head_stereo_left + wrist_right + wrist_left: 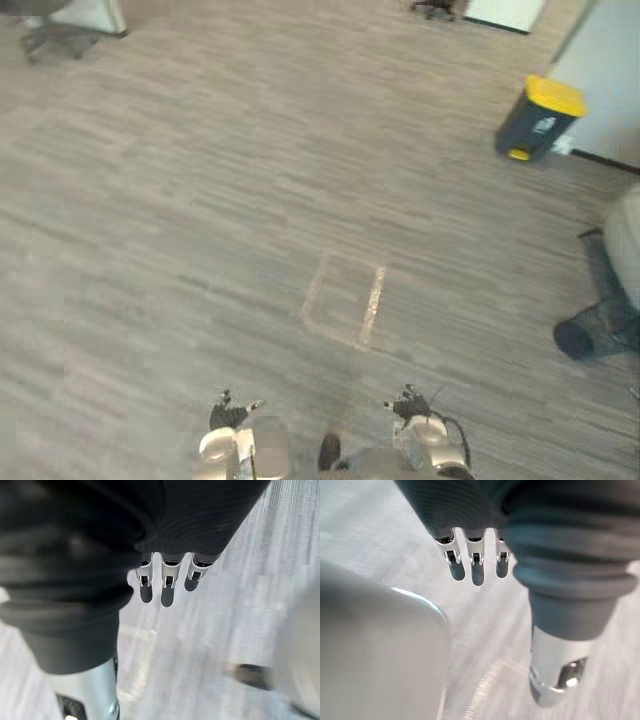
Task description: Organize the slippers on the shoe rack
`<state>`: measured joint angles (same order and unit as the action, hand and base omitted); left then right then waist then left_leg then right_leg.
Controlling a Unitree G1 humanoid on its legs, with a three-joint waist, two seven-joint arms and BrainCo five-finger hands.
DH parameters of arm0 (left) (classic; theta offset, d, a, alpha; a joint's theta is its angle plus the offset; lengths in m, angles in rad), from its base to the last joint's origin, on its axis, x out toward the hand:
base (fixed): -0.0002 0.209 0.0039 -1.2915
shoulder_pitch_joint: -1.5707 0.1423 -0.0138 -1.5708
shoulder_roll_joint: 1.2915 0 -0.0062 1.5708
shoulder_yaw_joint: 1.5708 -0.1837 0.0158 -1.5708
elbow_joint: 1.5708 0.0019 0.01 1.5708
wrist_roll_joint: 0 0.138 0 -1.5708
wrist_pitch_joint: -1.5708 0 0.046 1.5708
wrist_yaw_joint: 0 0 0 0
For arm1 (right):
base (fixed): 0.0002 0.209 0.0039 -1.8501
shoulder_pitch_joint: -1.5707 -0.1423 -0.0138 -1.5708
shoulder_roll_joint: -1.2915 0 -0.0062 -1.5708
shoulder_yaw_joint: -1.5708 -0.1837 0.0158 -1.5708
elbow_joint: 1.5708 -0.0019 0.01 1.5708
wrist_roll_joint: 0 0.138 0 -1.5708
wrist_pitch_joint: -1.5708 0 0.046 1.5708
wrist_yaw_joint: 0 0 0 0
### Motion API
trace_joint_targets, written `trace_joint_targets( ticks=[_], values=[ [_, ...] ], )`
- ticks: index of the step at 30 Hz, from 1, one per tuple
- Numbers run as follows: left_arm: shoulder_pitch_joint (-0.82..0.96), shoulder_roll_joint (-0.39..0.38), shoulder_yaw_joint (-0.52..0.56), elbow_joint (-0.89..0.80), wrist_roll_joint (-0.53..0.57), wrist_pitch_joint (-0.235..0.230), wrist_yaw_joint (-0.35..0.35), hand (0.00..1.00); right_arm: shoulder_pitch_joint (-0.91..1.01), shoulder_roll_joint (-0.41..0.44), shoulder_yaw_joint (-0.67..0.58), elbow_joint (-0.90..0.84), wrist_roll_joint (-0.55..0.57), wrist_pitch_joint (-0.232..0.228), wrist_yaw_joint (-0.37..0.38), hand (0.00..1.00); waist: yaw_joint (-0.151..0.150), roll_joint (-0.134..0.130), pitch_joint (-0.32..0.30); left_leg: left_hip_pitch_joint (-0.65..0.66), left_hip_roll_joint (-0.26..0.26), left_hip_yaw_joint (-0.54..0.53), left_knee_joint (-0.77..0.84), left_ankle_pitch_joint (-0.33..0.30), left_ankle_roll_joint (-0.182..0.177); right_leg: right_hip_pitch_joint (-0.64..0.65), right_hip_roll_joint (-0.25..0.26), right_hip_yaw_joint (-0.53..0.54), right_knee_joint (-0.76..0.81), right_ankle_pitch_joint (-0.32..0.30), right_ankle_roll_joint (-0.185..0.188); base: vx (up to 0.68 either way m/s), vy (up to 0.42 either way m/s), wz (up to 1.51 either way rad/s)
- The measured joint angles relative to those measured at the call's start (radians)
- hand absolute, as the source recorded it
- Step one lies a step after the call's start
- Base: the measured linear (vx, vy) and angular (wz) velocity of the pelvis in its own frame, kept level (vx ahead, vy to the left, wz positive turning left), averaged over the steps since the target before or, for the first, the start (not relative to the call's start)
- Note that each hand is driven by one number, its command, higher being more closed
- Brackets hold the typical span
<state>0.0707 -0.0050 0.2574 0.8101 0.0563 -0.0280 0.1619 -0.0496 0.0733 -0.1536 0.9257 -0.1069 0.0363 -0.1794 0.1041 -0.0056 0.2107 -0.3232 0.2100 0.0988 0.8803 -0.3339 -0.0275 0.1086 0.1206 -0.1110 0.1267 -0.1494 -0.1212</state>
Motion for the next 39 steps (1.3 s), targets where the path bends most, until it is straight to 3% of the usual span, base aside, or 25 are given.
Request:
trace_joint_targets(
  ticks=[1,3,4,5,6,8,9,11,12,14,18,19,21,22,23,24,25,26,27,29,31,32,35,37,39],
  values=[
    [-0.001,-0.002,-0.003,-0.007,0.0,-0.007,0.0,0.0,0.005,0.0,-0.001,0.001,0.0,0.001,-0.001,0.0,0.001,-0.004,0.003,-0.026,-0.022,-0.013,-0.109,0.007,0.002,0.028,-0.019,0.023,-0.008,-0.018,0.014,0.52,0.264,-0.6],
    [0.004,-0.011,-0.003,-0.025,-0.001,-0.011,0.0,0.0,0.011,-0.001,-0.011,0.012,0.0,0.002,-0.002,0.0,0.007,-0.012,0.007,-0.036,-0.095,-0.087,-0.431,0.105,-0.043,0.076,-0.071,0.062,-0.009,-0.074,0.06,0.49,0.298,-0.42],
    [0.005,-0.011,-0.003,-0.025,-0.003,-0.012,0.0,0.0,0.009,-0.004,-0.013,0.015,0.0,0.001,-0.003,0.0,0.007,-0.011,0.006,-0.036,-0.101,-0.097,-0.459,0.141,-0.053,0.083,-0.071,0.068,-0.008,-0.084,0.066,0.61,0.414,-0.64],
    [0.005,-0.005,-0.003,-0.024,-0.014,-0.013,0.002,0.0,0.007,-0.004,-0.005,0.054,0.0,0.001,-0.005,0.0,0.019,-0.023,0.001,-0.01,-0.136,-0.094,-0.446,0.251,-0.024,0.118,-0.108,0.117,0.004,-0.13,0.091,0.54,0.339,-0.63],
    [0.004,0.003,-0.001,-0.024,-0.013,-0.012,0.004,0.0,0.01,-0.002,-0.005,0.048,-0.002,0.002,-0.006,0.0,0.019,-0.04,-0.008,-0.01,-0.141,-0.062,-0.432,0.218,-0.011,0.107,-0.131,0.121,0.037,-0.131,0.093,0.54,0.339,-0.62],
    [0.007,0.003,-0.001,-0.023,-0.014,-0.01,0.007,0.0,0.015,-0.002,-0.019,0.029,-0.003,-0.001,-0.009,0.0,0.018,-0.038,-0.011,0.003,-0.137,-0.037,-0.411,0.175,0.008,0.057,-0.142,0.122,0.142,-0.115,0.109,0.42,0.245,-0.58],
    [0.005,0.006,-0.003,-0.008,-0.013,-0.005,0.008,0.0,0.018,-0.002,-0.022,0.03,-0.007,-0.006,-0.009,0.0,0.019,-0.036,-0.008,0.069,-0.129,0.014,-0.403,0.126,0.034,-0.031,-0.17,0.108,0.387,-0.076,0.172,0.6,0.374,-0.81],
    [0.002,0.009,-0.014,0.013,-0.011,-0.001,0.008,0.0,0.026,-0.002,-0.032,0.032,-0.01,-0.006,-0.009,0.0,0.017,-0.03,-0.002,0.148,-0.13,0.053,-0.412,0.093,0.044,-0.101,-0.216,0.066,0.596,-0.056,0.215,0.41,0.261,-0.71],
    [0.004,0.009,-0.028,0.033,-0.01,0.001,0.008,0.0,0.038,-0.002,-0.032,0.032,-0.011,-0.006,-0.005,0.0,0.005,-0.021,0.0,0.238,-0.129,0.091,-0.434,0.065,0.053,-0.155,-0.268,-0.02,0.755,-0.063,0.202,0.51,0.273,-0.79],
    [-0.008,0.011,-0.033,0.047,-0.009,0.003,0.008,0.0,0.038,-0.002,-0.027,0.026,-0.012,-0.011,0.004,0.0,-0.006,-0.016,-0.002,0.319,-0.123,0.124,-0.485,0.053,0.057,-0.243,-0.293,-0.122,0.81,-0.084,0.179,0.46,0.201,-0.54],
    [-0.014,0.011,-0.04,0.076,-0.008,0.005,-0.002,0.0,0.019,-0.006,-0.03,0.035,-0.013,-0.009,0.005,0.0,-0.01,-0.022,-0.001,0.456,-0.099,0.2,-0.6,0.05,0.045,-0.321,-0.253,-0.316,0.533,-0.095,0.163,0.34,0.05,-0.44],
    [-0.007,0.026,-0.042,0.098,-0.008,0.005,-0.013,0.0,0.007,-0.011,-0.029,0.042,-0.014,-0.009,0.005,0.0,-0.014,-0.024,0.001,0.507,-0.103,0.223,-0.632,0.039,0.025,-0.322,-0.212,-0.346,0.321,-0.03,0.147,0.37,0.021,-0.4],
    [-0.006,0.034,-0.043,0.111,-0.009,0.005,-0.014,0.0,0.005,-0.011,-0.028,0.051,-0.018,-0.008,0.006,0.0,-0.018,-0.038,-0.001,0.532,-0.123,0.221,-0.638,0.03,0.01,-0.314,-0.191,-0.334,0.186,0.057,0.132,0.38,-0.035,-0.13],
    [-0.004,0.05,-0.042,0.111,0.002,0.004,-0.016,0.0,0.015,-0.011,-0.033,0.053,-0.031,-0.007,0.008,0.0,-0.023,-0.081,-0.004,0.563,-0.167,0.195,-0.637,0.01,-0.021,-0.302,-0.195,-0.269,0.115,0.182,0.046,0.42,-0.112,0.17],
    [-0.009,0.044,-0.041,0.118,0.003,0.005,-0.017,0.0,0.019,-0.009,-0.039,0.052,-0.034,-0.007,0.009,0.0,-0.027,-0.068,-0.001,0.575,-0.157,0.186,-0.636,-0.004,-0.031,-0.299,-0.187,-0.272,0.133,0.169,0.012,0.48,-0.135,0.19],
    [0.006,0.037,-0.037,0.112,0.015,0.003,-0.018,0.0,0.021,-0.014,-0.052,0.046,-0.045,-0.008,0.008,0.0,-0.029,-0.037,-0.015,0.576,-0.118,0.172,-0.597,-0.01,-0.042,-0.296,-0.162,-0.282,0.15,0.114,0.026,0.4,-0.15,0.1],
    [0.006,0.036,-0.035,0.108,0.016,0.003,-0.018,0.0,0.021,-0.012,-0.059,0.043,-0.049,-0.008,0.009,0.0,-0.036,-0.033,-0.015,0.561,-0.106,0.163,-0.552,-0.017,-0.052,-0.291,-0.153,-0.286,0.147,0.106,0.027,0.44,-0.204,0.12],
    [0.008,0.025,-0.021,0.084,0.022,0.003,-0.02,0.0,0.022,-0.006,-0.053,0.038,-0.049,-0.008,0.01,0.0,-0.045,-0.019,-0.015,0.49,-0.059,0.139,-0.367,-0.019,-0.055,-0.252,-0.117,-0.29,0.122,0.09,0.026,0.44,-0.219,-0.14],
    [0.024,0.01,0.004,0.068,0.021,0.002,-0.023,0.0,0.028,-0.005,-0.032,0.034,-0.049,-0.005,0.01,0.0,-0.042,0.013,-0.023,0.382,0.018,0.12,-0.103,0.021,-0.025,-0.205,-0.056,-0.268,0.078,0.084,0.009,0.36,-0.145,-0.32],
    [0.028,-0.002,0.008,0.047,0.021,0.001,-0.032,0.0,0.027,-0.001,-0.017,0.039,-0.048,0.005,0.011,0.0,-0.022,0.035,-0.02,0.303,0.079,0.094,0.087,-0.003,-0.021,-0.159,0.006,-0.202,0.074,0.056,-0.032,0.34,-0.028,-1.12],
    [0.024,-0.002,0.002,0.041,0.02,0.001,-0.034,0.0,0.024,-0.001,-0.013,0.05,-0.047,0.01,0.011,0.0,-0.012,0.024,-0.02,0.26,0.067,0.081,0.06,-0.036,-0.03,-0.121,0.011,-0.155,0.075,0.053,-0.025,0.36,0.022,-1.26],
    [0.024,-0.01,-0.002,0.029,0.02,-0.005,-0.032,0.0,0.025,-0.003,-0.032,0.049,-0.046,0.012,0.007,0.0,-0.012,0.007,-0.014,0.229,0.018,0.059,-0.094,-0.053,-0.037,-0.072,0.003,-0.076,0.051,0.048,-0.014,0.32,0.057,-1.05],
    [0.024,-0.014,0.0,0.023,0.018,-0.006,-0.031,0.0,0.023,0.0,-0.036,0.05,-0.046,0.012,0.006,0.0,-0.006,0.006,-0.014,0.193,-0.056,-0.049,-0.271,-0.046,-0.04,-0.056,-0.007,0.009,0.045,0.039,0.001,0.24,0.149,-1.0],
    [0.022,-0.027,0.004,0.019,0.003,-0.01,-0.03,0.0,0.022,0.0,-0.032,0.051,-0.045,0.013,0.006,0.0,0.005,0.014,-0.012,0.158,-0.134,-0.211,-0.409,-0.004,-0.035,-0.051,-0.022,0.103,0.057,0.016,0.017,0.24,0.267,-1.33],
    [0.029,-0.051,0.031,0.02,-0.011,-0.011,-0.029,0.0,0.025,-0.001,-0.027,0.051,-0.044,0.013,0.005,0.0,0.008,0.037,-0.018,0.171,-0.179,-0.304,-0.452,0.105,-0.052,-0.058,-0.031,0.202,0.105,-0.028,0.065,0.21,0.313,-1.23]
  ],
)
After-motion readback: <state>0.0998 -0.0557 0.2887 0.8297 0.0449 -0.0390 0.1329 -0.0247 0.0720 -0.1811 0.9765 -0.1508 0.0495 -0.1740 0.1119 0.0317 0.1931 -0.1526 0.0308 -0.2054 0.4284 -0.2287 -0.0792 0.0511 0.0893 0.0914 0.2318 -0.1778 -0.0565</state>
